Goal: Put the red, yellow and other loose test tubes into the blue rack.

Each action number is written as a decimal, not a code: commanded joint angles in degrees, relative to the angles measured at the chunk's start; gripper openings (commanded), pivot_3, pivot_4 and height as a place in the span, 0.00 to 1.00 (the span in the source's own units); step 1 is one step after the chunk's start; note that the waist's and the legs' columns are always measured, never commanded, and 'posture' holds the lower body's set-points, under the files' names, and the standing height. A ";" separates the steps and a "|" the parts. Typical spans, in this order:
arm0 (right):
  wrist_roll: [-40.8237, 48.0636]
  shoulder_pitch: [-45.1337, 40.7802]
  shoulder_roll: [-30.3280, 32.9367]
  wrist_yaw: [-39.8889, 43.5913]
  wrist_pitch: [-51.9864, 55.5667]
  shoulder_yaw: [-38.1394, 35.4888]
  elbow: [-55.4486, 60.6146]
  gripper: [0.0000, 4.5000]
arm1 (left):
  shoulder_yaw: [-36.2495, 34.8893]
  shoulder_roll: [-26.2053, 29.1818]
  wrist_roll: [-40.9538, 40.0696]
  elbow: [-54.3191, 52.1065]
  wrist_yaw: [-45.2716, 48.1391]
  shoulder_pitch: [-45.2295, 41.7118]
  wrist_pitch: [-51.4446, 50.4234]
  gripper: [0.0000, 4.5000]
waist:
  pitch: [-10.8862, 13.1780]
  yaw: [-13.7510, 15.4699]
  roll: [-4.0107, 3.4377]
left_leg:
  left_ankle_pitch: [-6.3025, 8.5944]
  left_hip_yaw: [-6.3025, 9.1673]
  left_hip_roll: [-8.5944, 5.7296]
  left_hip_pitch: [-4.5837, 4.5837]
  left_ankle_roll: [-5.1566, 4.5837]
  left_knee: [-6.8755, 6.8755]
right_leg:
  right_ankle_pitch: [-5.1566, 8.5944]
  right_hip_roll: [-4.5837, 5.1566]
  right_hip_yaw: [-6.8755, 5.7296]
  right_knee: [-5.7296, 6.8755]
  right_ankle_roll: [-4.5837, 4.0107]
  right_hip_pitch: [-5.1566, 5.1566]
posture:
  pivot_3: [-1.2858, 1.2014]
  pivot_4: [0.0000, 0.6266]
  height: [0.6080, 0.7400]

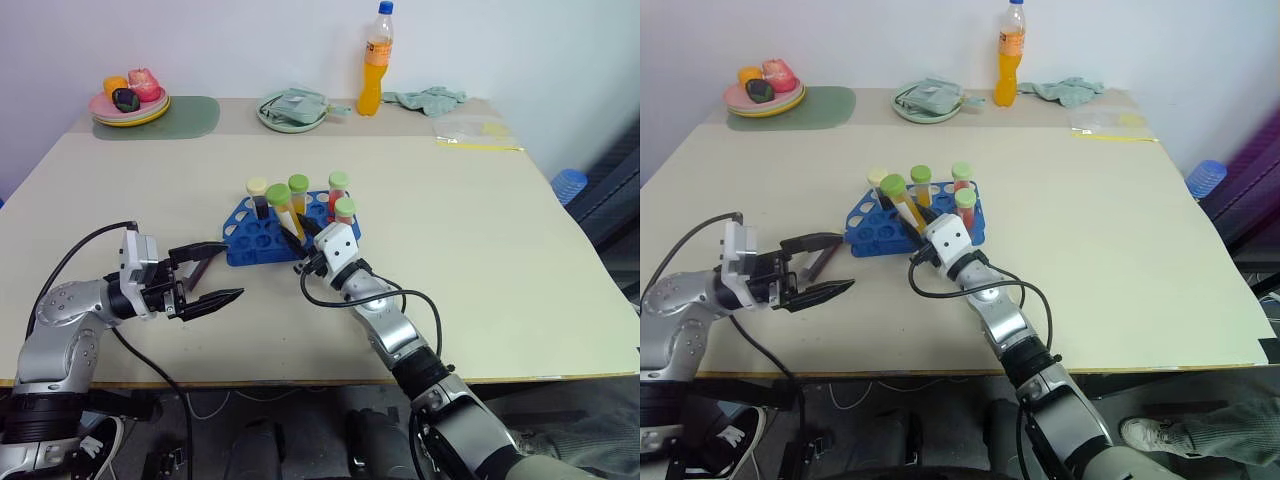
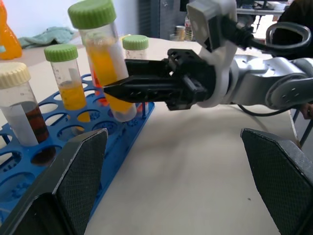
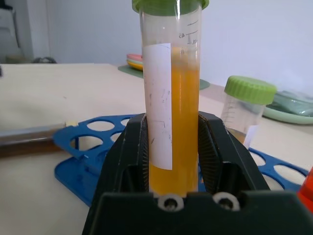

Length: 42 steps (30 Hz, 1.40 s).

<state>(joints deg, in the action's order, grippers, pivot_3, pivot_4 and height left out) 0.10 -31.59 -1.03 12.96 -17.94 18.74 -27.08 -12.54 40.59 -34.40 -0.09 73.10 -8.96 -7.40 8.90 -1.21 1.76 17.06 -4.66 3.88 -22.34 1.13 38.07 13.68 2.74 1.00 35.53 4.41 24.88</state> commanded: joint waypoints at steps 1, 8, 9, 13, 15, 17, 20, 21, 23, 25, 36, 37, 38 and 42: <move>-1.34 -1.60 -1.02 -0.99 -2.45 -1.76 -0.80 0.26 | -1.62 0.48 -0.74 -1.56 -0.01 0.34 0.31 1.00 | 0.00 0.01 0.00 | 0.00 0.00 0.00 0.00 0.01 0.00 | 0.00 0.00 0.00 0.01 0.00 0.00 | 0.52 0.24 1.00; -1.71 -1.32 -2.20 -0.81 -2.73 -3.50 -2.93 0.26 | -0.98 0.01 -0.41 -1.11 0.18 0.07 0.90 1.00 | 0.00 -0.02 0.00 | -0.02 0.00 0.00 0.01 0.03 0.00 | 0.00 0.01 0.00 0.04 0.01 0.00 | 0.52 0.24 1.00; -1.39 -1.16 -2.51 -0.70 -2.43 -3.81 -2.97 0.26 | -0.86 -0.02 -0.36 -1.02 0.19 -0.11 0.89 1.00 | 0.00 -0.05 -0.01 | -0.02 0.01 0.00 0.01 0.03 0.00 | 0.00 0.01 0.00 0.07 0.00 0.00 | 0.52 0.24 1.00; 0.85 -0.39 -4.30 0.33 -0.84 -5.58 -3.17 0.26 | -0.66 -0.04 -0.04 0.17 0.72 -0.69 1.31 1.00 | 0.00 -0.06 0.01 | -0.02 0.00 -0.01 0.06 0.03 0.00 | 0.00 0.01 0.00 0.23 0.00 0.02 | 0.52 0.24 1.00; 2.01 -0.31 -5.28 0.45 -0.11 -6.86 -3.66 0.26 | -0.70 -0.03 0.04 0.65 1.03 -0.75 1.55 1.00 | 0.00 -0.08 0.00 | -0.02 0.01 -0.01 0.09 0.03 0.00 | 0.00 0.01 0.00 0.31 0.00 0.03 | 0.52 0.24 1.00; 2.27 -0.50 -5.79 0.58 -0.09 -7.63 -4.44 0.26 | -0.78 0.04 0.09 1.03 1.37 -0.71 1.83 1.00 | 0.00 -0.08 0.01 | -0.02 0.01 -0.01 0.12 0.04 0.00 | 0.00 0.01 0.00 0.37 0.00 0.03 | 0.52 0.24 1.00; 1.65 -0.79 -6.05 0.59 -0.70 -7.91 -5.36 0.26 | -0.92 0.14 0.12 1.44 1.78 -0.65 2.15 1.00 | 0.00 -0.12 0.00 | -0.03 0.01 -0.01 0.15 0.05 0.00 | 0.00 0.01 0.01 0.43 0.00 0.03 | 0.52 0.24 1.00; 1.62 -0.85 -6.16 0.62 -0.80 -8.03 -5.52 0.26 | -0.95 0.17 0.14 1.55 1.89 -0.64 2.28 1.00 | 0.00 -0.10 -0.01 | -0.03 0.01 -0.01 0.15 0.05 0.00 | 0.00 0.01 0.01 0.43 0.00 0.03 | 0.52 0.24 1.00; 1.65 -1.04 -6.38 0.61 -0.90 -8.36 -6.04 0.26 | -1.06 0.32 0.17 1.93 2.18 -0.59 2.57 1.00 | 0.00 -0.13 0.00 | -0.04 0.01 -0.01 0.15 0.07 0.00 | 0.00 0.02 0.01 0.44 0.00 0.03 | 0.52 0.24 1.00; 3.23 -0.88 -6.83 2.28 -0.47 -8.98 -6.23 0.26 | -1.13 0.40 0.19 2.08 2.23 -0.54 2.73 1.00 | 0.00 -0.14 0.00 | -0.04 0.01 -0.01 0.15 0.08 0.00 | 0.00 0.01 0.01 0.45 0.00 0.03 | 0.52 0.24 1.00; 2.84 4.03 -2.09 7.95 -0.09 -8.39 4.01 0.99 | -0.45 -0.12 0.39 1.37 1.80 -0.31 2.84 1.00 | 0.00 -0.08 -0.01 | -0.05 0.03 -0.01 0.16 0.08 0.00 | 0.00 0.02 0.00 0.48 0.00 0.04 | 0.52 0.24 1.00; 3.82 6.13 -0.45 9.49 1.86 -8.43 8.12 0.99 | -0.25 -0.33 0.37 0.72 1.34 -0.26 2.62 1.00 | 0.01 0.13 -0.01 | -0.05 0.03 -0.02 0.16 0.08 0.00 | 0.00 0.03 0.00 0.48 0.00 0.03 | 0.52 0.24 1.00; 4.45 7.61 0.64 10.50 3.47 -8.39 11.10 0.99 | -0.14 -0.44 0.36 0.35 1.08 -0.23 2.50 1.00 | 0.00 0.26 0.00 | -0.05 0.03 -0.03 0.15 0.08 0.00 | 0.00 0.05 0.00 0.47 0.00 0.03 | 0.52 0.24 1.00; 7.99 16.10 8.23 16.30 11.04 -8.36 27.52 0.99 | 0.37 -1.42 0.21 0.34 0.24 -0.36 2.08 1.00 | 0.00 0.32 0.00 | -0.04 0.03 -0.06 0.15 0.08 0.02 | 0.01 0.08 0.01 0.46 0.00 0.01 | 0.52 0.24 1.00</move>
<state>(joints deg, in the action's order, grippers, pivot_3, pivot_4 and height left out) 5.99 -16.80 5.49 26.83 -9.19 10.74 -6.92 -12.10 39.36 -34.16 1.75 73.78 -9.09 -5.56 8.89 -0.89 1.76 17.01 -4.62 3.81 -22.19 1.21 38.08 13.69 2.82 1.01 35.98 4.41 24.89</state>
